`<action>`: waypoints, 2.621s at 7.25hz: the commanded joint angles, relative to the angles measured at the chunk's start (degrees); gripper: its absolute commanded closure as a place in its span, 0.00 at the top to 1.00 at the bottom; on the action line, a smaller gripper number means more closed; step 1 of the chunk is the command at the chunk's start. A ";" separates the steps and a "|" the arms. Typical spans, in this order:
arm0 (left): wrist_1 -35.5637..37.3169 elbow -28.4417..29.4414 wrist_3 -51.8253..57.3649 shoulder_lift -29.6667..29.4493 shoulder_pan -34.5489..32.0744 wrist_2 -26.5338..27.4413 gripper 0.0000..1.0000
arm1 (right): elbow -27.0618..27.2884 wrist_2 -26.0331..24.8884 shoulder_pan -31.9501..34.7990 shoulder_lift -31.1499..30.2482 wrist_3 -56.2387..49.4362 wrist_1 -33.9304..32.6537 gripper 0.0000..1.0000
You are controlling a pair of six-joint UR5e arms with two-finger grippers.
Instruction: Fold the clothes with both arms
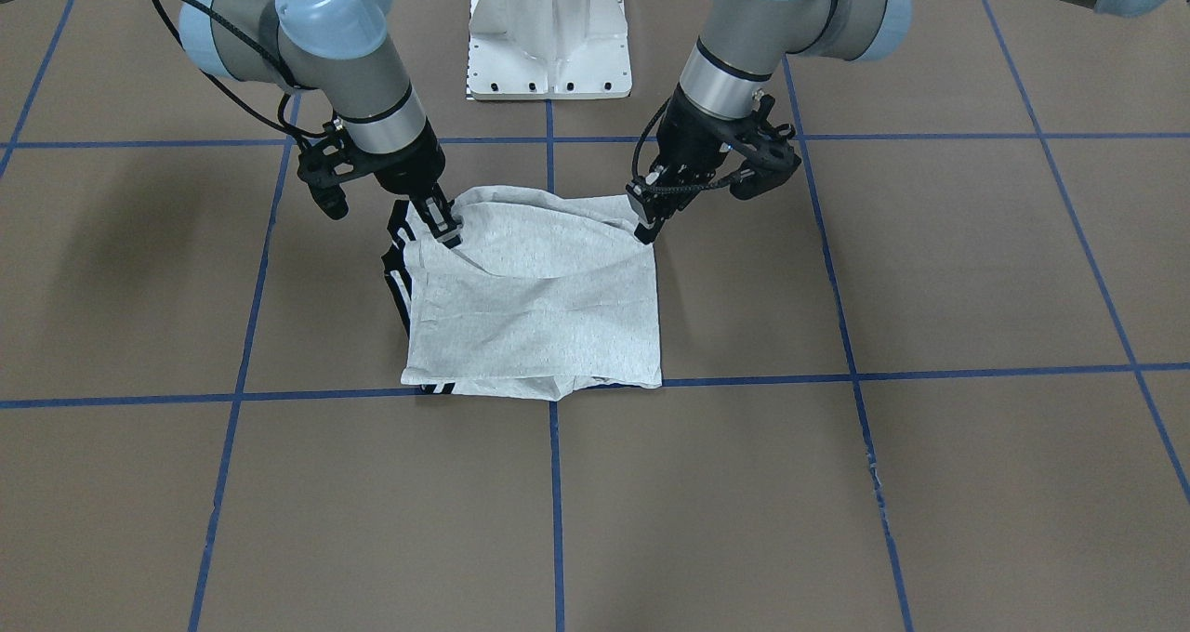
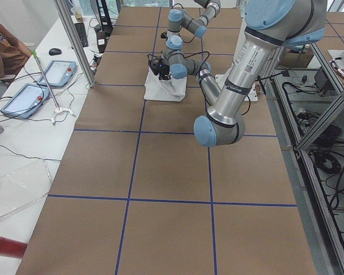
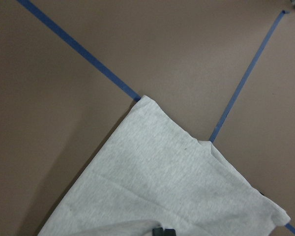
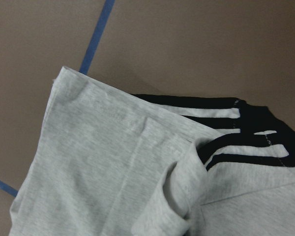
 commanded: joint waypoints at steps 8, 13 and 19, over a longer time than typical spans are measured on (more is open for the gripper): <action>-15.22 24.18 18.46 -6.75 -9.05 0.88 0.69 | -25.98 10.80 15.05 13.33 -24.22 5.88 1.00; -14.34 2.48 50.55 15.08 -15.87 -11.67 0.69 | -7.72 13.68 22.04 -8.51 -51.02 5.89 1.00; -13.21 -0.19 93.29 34.63 -40.74 -27.08 0.69 | -7.44 22.39 50.08 -24.37 -112.37 -9.88 1.00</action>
